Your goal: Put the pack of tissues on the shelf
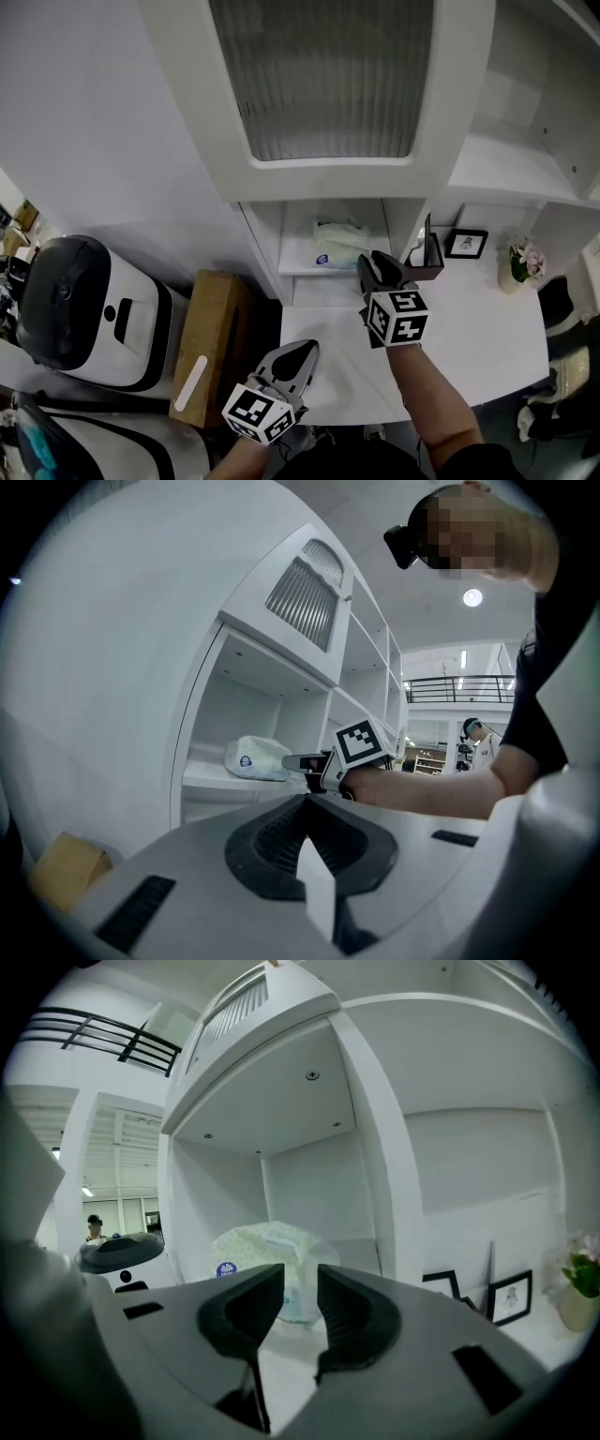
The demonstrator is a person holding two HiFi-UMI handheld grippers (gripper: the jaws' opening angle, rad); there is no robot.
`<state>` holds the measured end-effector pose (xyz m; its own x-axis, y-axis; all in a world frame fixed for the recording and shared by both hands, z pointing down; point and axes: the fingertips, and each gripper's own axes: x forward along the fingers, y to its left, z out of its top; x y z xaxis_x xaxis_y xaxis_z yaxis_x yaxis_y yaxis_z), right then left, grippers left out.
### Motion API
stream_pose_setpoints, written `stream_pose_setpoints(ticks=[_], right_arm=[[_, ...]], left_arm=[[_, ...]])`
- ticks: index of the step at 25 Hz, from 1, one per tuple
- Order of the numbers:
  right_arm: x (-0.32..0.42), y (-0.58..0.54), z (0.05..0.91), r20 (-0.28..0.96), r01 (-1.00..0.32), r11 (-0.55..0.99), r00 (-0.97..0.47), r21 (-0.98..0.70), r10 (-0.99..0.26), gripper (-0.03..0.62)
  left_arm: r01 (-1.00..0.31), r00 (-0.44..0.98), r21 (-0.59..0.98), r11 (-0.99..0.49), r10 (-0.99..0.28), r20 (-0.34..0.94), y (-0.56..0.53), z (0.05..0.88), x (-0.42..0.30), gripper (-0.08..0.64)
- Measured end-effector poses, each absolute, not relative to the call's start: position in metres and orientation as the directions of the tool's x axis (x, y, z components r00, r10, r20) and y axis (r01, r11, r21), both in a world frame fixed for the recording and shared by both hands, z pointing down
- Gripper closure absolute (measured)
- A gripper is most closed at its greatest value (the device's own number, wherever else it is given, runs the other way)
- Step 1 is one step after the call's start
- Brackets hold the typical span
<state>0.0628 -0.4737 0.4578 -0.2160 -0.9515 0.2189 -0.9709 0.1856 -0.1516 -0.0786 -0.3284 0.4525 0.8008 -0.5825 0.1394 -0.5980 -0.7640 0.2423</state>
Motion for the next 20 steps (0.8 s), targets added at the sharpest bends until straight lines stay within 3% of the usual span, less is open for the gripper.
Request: stream_pose_setpoints(ticks=[11,16,20], right_arm=[[0.068,-0.455,0.446,0.190,-0.964,0.214,-0.243,-0.160,-0.951,0.505],[0.072,-0.441,0.438,0.185,-0.955,0.254,-0.280,-0.152,-0.942,0.579],[0.071,-0.425,0.432,0.176,-0.941,0.296,-0.323,-0.164,-0.930,0.584]], left_arm=[[-0.628,0.777,0.232,-0.743,-0.615,0.136,-0.319,0.447,-0.074,0.557],[-0.630,0.775,0.231,-0.741,-0.618,0.132,-0.315,0.445,-0.064,0.557],[-0.635,0.771,0.231,-0.737,-0.623,0.131,-0.309,0.444,-0.057,0.557]])
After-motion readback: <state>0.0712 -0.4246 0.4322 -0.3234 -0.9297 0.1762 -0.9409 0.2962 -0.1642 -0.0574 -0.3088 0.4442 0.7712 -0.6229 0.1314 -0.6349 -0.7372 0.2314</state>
